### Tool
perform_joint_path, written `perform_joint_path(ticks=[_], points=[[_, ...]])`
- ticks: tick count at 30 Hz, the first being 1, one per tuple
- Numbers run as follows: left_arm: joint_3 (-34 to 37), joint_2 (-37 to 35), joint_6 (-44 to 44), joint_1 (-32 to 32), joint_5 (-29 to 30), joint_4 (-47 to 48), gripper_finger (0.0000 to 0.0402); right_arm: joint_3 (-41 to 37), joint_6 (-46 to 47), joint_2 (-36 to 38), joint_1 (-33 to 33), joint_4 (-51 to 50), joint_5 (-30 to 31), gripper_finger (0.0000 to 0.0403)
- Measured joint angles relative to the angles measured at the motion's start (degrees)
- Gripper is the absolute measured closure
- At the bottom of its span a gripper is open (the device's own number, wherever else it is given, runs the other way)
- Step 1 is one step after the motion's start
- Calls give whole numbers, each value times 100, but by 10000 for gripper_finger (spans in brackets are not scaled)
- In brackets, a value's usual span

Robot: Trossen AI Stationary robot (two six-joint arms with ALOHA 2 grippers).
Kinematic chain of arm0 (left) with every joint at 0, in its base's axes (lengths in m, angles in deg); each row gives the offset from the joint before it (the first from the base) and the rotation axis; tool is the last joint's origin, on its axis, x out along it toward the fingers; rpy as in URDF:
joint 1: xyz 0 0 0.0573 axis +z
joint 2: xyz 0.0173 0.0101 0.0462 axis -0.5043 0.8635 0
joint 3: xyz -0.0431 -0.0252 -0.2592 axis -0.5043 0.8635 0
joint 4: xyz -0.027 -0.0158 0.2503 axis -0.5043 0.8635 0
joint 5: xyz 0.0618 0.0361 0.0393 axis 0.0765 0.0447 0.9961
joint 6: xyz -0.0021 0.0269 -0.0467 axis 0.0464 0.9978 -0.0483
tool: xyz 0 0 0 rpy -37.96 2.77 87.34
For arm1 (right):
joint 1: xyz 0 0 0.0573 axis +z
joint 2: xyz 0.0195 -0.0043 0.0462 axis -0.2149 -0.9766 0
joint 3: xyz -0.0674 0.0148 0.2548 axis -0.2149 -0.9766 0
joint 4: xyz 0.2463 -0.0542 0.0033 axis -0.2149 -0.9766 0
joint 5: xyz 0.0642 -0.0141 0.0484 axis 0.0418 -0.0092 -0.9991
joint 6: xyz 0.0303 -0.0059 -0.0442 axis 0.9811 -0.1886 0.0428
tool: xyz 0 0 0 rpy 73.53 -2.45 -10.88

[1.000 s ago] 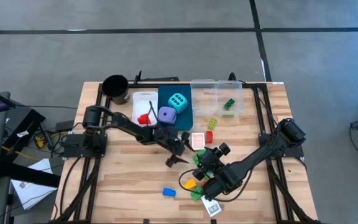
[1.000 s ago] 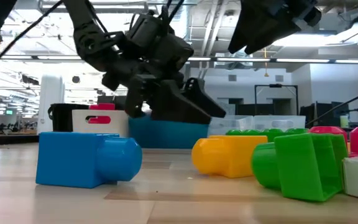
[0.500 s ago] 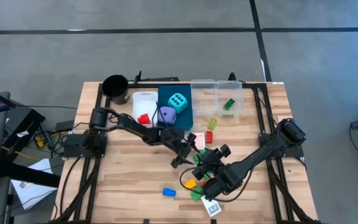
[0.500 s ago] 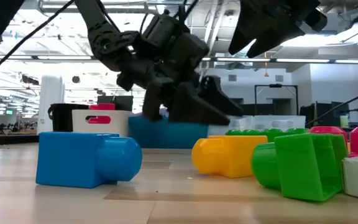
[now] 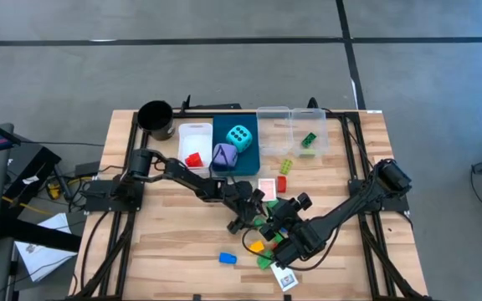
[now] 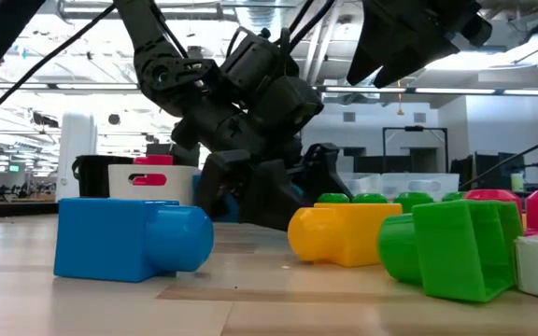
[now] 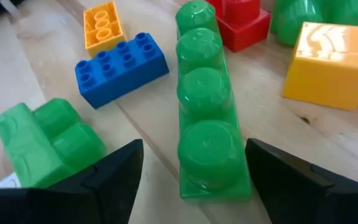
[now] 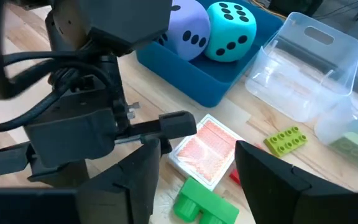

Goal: Pick & Place Toys
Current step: Put the top left large green game piece into the white bin

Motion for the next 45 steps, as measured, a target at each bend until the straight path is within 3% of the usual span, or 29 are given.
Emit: perform_joint_path(ticks=[5, 12, 20, 25, 36, 45], points=[[6, 4, -193, 9, -8, 63, 163, 0, 0, 0, 0, -91, -21, 201], [25, 7, -244, -15, -58, 101, 277, 0, -2, 0, 0, -107, -47, 201], [48, -134, -442, 43, 77, 223, 275, 0, 83, 0, 0, -114, -145, 201], [169, -600, -322, 243, 868, 641, 275, 44, 350, 0, 0, -179, 50, 201], [1448, -2938, -459, 1095, 1827, 776, 275, 515, -3, 0, 50, -278, 530, 201], [2582, -5502, -473, 1601, 3794, 933, 275, 505, -168, 0, 44, -180, 496, 201]])
